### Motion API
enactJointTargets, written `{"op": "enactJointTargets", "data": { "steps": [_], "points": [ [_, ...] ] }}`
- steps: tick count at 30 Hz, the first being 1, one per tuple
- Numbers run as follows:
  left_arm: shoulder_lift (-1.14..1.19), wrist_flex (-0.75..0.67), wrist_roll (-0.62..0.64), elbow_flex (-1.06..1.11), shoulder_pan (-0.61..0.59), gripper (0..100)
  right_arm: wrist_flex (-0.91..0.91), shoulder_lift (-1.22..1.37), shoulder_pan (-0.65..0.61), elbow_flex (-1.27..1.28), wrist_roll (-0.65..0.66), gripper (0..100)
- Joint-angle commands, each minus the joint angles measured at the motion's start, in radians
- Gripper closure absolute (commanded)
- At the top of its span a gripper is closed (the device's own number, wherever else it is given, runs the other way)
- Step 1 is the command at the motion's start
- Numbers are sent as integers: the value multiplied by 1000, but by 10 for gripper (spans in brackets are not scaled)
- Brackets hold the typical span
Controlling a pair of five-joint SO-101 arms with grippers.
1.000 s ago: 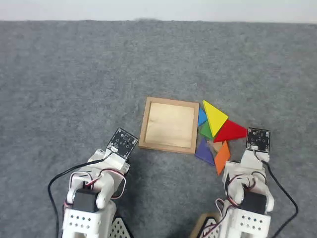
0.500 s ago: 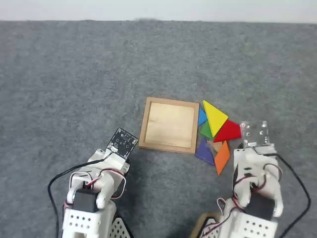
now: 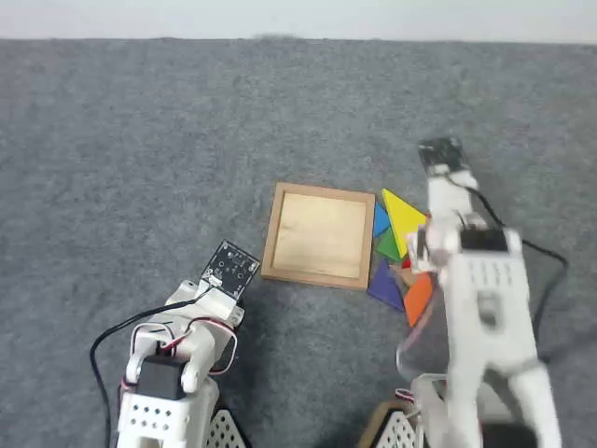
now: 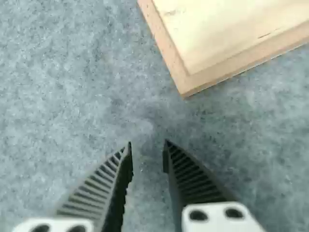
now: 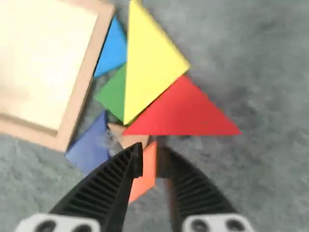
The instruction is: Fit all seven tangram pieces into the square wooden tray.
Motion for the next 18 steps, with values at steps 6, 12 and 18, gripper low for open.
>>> {"op": "enactJointTargets", "data": {
  "steps": [6, 12, 18],
  "points": [
    [-12, -2, -9, -12, -6, 902, 225, 355, -24, -422, 505, 591],
    [-12, -2, -9, -12, -6, 902, 177, 486, -35, -445, 727, 585],
    [-12, -2, -9, -12, -6, 902, 64, 625, -42, -446, 796, 586]
  ]
}}
